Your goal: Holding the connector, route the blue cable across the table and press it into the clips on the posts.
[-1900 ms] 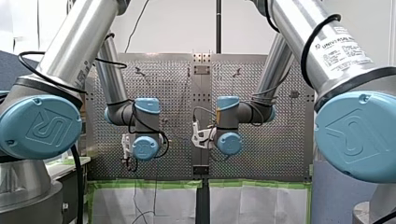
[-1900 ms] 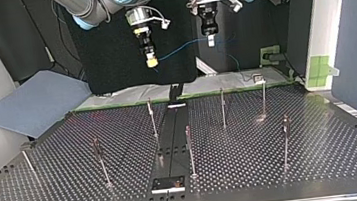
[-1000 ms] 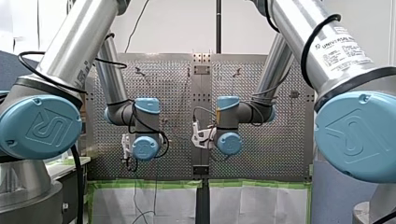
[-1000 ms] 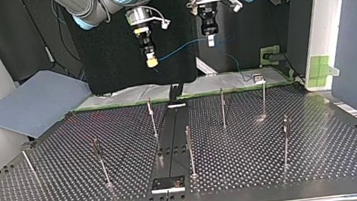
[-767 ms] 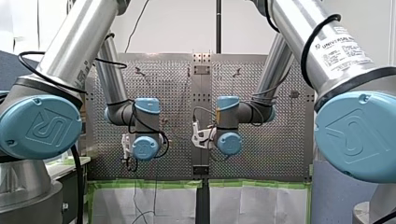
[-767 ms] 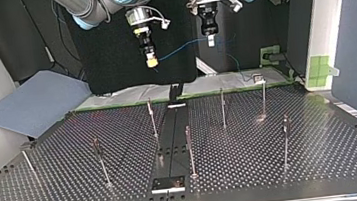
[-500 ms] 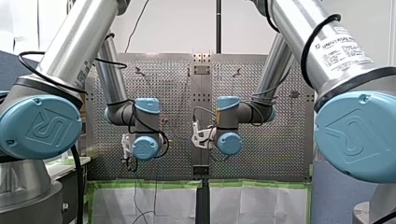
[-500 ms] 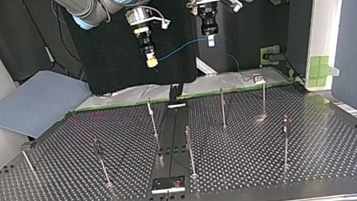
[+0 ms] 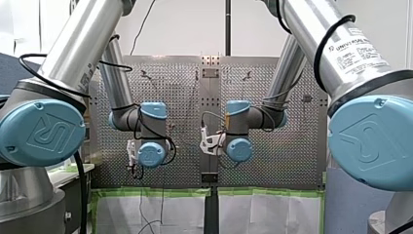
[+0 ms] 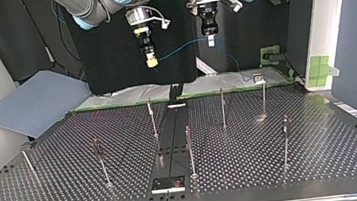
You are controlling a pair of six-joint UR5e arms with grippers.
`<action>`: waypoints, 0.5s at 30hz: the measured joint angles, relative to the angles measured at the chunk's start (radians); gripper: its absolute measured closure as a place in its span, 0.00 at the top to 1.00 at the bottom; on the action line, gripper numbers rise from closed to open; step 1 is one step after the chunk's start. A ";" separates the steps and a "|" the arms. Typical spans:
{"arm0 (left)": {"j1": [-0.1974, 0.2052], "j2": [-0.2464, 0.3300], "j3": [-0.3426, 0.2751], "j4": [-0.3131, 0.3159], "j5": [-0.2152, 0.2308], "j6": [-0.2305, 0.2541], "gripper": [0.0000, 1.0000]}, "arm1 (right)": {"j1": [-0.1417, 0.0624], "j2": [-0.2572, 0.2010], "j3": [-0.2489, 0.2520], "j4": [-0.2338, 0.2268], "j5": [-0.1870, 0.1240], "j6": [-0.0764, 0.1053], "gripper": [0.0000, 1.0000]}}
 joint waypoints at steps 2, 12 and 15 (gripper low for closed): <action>0.000 0.000 0.000 0.000 0.000 0.000 0.00 | 0.000 0.000 0.000 0.000 0.000 0.000 0.00; 0.006 -0.012 0.012 -0.012 0.010 0.004 0.00 | 0.000 0.000 0.000 0.000 0.000 0.000 0.00; 0.009 -0.034 0.023 -0.032 0.014 0.006 0.00 | 0.000 0.000 0.000 0.001 0.000 0.000 0.00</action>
